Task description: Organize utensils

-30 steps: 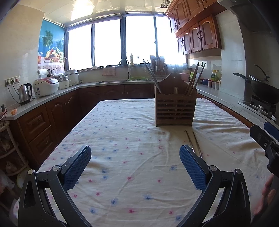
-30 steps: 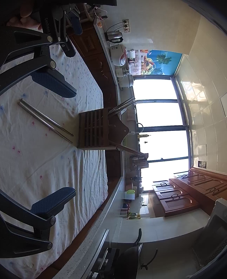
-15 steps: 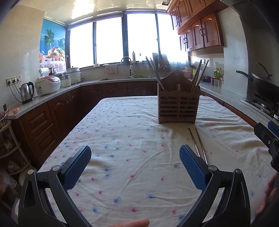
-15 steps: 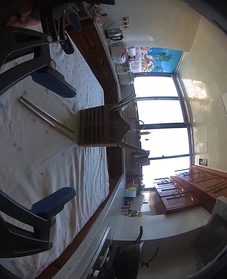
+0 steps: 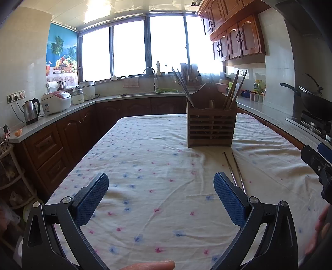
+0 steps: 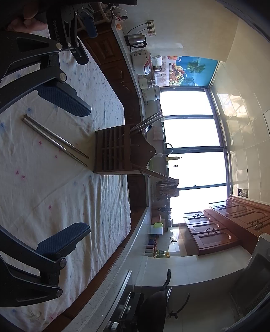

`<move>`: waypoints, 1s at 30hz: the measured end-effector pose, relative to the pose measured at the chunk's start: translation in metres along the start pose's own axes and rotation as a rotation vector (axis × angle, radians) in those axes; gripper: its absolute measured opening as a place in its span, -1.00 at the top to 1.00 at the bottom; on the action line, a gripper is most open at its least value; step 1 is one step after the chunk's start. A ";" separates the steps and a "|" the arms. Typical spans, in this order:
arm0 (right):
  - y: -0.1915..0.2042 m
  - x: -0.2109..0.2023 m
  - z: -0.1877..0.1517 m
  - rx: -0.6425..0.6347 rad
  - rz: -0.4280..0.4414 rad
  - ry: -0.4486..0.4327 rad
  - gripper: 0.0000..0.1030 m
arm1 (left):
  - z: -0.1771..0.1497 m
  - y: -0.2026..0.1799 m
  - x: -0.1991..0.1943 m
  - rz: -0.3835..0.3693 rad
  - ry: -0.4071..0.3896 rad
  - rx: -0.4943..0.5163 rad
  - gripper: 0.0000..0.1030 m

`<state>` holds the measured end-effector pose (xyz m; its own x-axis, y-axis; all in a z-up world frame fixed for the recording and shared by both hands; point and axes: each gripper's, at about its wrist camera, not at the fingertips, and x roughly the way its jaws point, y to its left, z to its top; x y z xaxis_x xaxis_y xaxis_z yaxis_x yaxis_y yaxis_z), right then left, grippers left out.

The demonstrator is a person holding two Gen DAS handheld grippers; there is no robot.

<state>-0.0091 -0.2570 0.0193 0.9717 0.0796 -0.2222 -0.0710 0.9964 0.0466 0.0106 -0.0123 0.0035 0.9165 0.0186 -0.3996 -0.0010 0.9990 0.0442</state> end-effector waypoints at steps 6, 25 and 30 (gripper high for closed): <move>0.001 0.000 0.000 -0.001 0.000 -0.001 -1.00 | -0.001 -0.001 0.001 0.000 -0.002 0.002 -1.00; 0.001 0.002 0.000 0.003 0.010 -0.004 -1.00 | -0.002 -0.002 0.004 -0.004 0.006 0.009 -1.00; 0.002 0.002 0.000 0.005 0.014 -0.004 -1.00 | -0.003 -0.002 0.004 -0.004 0.006 0.008 -1.00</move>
<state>-0.0075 -0.2553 0.0194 0.9716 0.0938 -0.2171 -0.0839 0.9950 0.0541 0.0130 -0.0143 -0.0004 0.9143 0.0147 -0.4049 0.0062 0.9987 0.0503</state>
